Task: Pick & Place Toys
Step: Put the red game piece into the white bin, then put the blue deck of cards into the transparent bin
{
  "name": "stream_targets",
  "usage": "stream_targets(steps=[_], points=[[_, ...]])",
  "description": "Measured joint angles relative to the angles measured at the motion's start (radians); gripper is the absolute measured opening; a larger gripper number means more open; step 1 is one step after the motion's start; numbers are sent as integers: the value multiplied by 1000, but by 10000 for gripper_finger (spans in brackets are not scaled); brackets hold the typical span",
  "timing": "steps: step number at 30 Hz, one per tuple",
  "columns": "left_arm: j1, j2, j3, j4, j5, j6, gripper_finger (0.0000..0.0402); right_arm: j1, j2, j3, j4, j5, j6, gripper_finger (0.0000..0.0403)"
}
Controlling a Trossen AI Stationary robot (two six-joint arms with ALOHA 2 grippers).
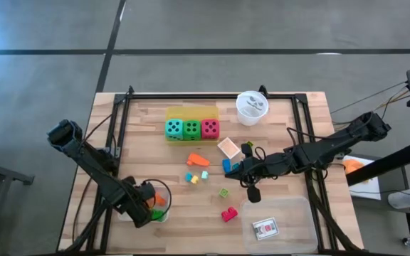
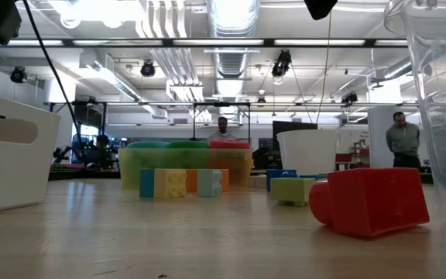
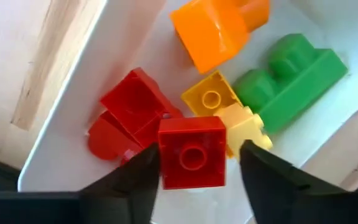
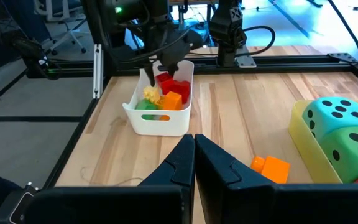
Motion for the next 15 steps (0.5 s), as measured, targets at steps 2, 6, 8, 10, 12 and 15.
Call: stream_targets(steps=[2,6,8,10,12,15], points=[[0,0,0,-12,0,-6,237,0,0,0,0,0,0,9],[0,0,0,-12,7,-7,299,1,0,0,0,0,0,9],[0,0,0,-11,9,-7,323,1,0,0,0,0,0,9],[0,0,0,-11,12,-7,345,1,0,0,0,0,0,9],[0,0,0,-9,14,-7,363,1,0,0,0,0,0,9],[0,-1,0,-8,15,-7,387,1,0,0,0,0,0,9]])
